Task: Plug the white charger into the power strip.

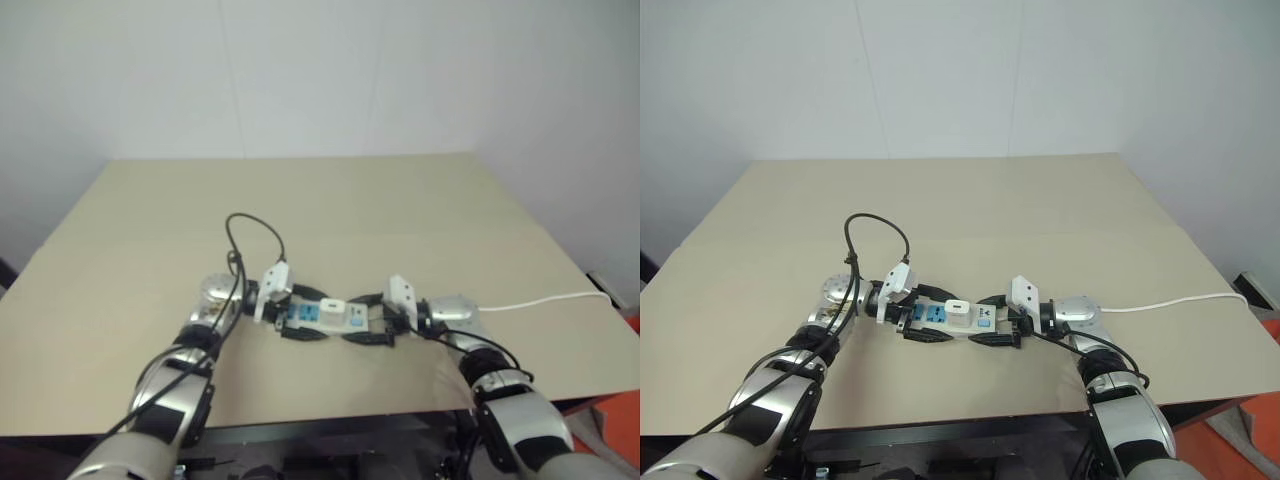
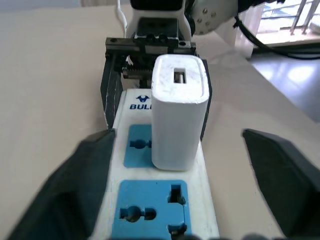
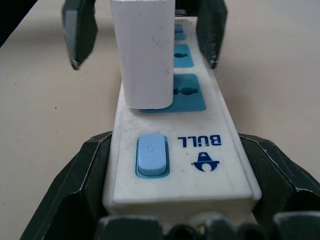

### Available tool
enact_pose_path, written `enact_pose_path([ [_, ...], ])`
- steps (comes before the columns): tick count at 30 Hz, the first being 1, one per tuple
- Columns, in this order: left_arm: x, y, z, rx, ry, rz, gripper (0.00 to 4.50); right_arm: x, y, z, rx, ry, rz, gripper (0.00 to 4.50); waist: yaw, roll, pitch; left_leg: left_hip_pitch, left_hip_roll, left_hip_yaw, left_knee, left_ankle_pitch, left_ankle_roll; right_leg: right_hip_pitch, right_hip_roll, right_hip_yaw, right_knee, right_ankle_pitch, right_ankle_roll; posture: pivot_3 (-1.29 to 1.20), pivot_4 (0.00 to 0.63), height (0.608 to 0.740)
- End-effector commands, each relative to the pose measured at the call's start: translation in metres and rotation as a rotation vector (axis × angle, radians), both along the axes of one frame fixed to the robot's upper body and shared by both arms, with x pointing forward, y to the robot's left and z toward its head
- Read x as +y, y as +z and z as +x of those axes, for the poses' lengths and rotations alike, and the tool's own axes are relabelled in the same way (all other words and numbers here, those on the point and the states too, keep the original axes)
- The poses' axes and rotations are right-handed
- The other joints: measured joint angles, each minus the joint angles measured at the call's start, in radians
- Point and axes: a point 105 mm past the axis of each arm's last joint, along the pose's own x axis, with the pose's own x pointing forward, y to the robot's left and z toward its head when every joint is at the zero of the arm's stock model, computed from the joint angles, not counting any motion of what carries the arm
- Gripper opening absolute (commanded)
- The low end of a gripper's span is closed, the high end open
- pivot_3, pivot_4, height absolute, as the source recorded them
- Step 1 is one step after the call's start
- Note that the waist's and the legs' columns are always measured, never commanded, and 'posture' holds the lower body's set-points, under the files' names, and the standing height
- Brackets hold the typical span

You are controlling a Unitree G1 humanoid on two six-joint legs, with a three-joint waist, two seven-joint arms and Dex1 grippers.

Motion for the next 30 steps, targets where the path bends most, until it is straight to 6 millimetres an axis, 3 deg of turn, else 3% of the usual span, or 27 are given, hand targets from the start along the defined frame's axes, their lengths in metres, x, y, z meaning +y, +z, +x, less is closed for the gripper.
enact_pose_path([
  [1,0.009,0.012,-0.003,-0.029,-0.031,0.005,4.48,-0.006,-0.011,-0.003,0.024,-0.008,-0.047,3.41,-0.002,0.000,0.000,-0.001,0.000,0.000,0.000,0.000,0.000,-0.001,0.000,0.000,0.000,0.000,0.000,0.00,0.150,0.740],
  [5,0.019,0.023,-0.003,-0.082,-0.032,0.029,4.48,-0.006,-0.010,-0.002,0.022,-0.012,-0.048,3.41,-0.001,-0.002,0.002,-0.002,0.000,0.000,0.000,0.000,0.000,-0.002,0.000,0.000,0.000,0.000,0.000,0.00,0.150,0.740],
  [12,0.064,0.065,0.004,-0.148,0.111,-0.057,4.48,-0.007,-0.007,0.001,0.031,-0.025,-0.039,3.41,-0.002,-0.002,0.003,-0.002,0.001,-0.001,0.000,0.000,0.000,-0.003,-0.001,0.000,0.000,0.000,0.000,0.00,0.150,0.740],
  [16,0.088,0.072,0.003,-0.172,0.197,-0.054,4.48,-0.007,-0.004,0.002,0.060,-0.020,-0.029,3.41,-0.002,-0.001,0.004,-0.003,0.001,-0.001,0.000,0.000,0.000,-0.003,-0.001,-0.001,0.000,0.000,0.000,0.00,0.150,0.740],
  [18,0.101,0.077,0.002,-0.180,0.250,-0.064,4.50,-0.008,-0.001,0.003,0.078,-0.013,-0.018,4.13,0.000,-0.002,0.006,-0.003,0.001,-0.001,0.000,0.000,0.000,-0.003,-0.001,-0.001,0.000,0.000,0.000,0.00,0.150,0.740],
  [20,0.111,0.080,0.000,-0.206,0.292,-0.075,4.50,-0.010,0.003,0.004,0.086,-0.006,-0.013,4.49,0.002,-0.003,0.009,-0.004,0.001,-0.001,0.000,0.000,0.000,-0.004,-0.002,-0.001,0.000,0.000,0.000,0.00,0.150,0.740],
  [26,0.119,0.081,-0.009,-0.194,0.344,-0.096,4.50,-0.018,0.015,0.005,0.060,0.001,0.004,4.49,0.016,-0.003,0.009,-0.019,0.000,0.000,0.000,0.001,-0.001,-0.020,-0.003,-0.001,0.002,0.001,-0.001,0.00,0.150,0.740],
  [30,0.119,0.083,-0.016,-0.201,0.356,-0.096,4.50,-0.032,0.035,0.001,0.000,0.032,0.022,4.49,0.023,-0.002,0.014,-0.022,0.001,0.000,0.000,0.001,-0.001,-0.023,-0.003,-0.002,0.001,0.001,-0.001,0.00,0.150,0.740],
])
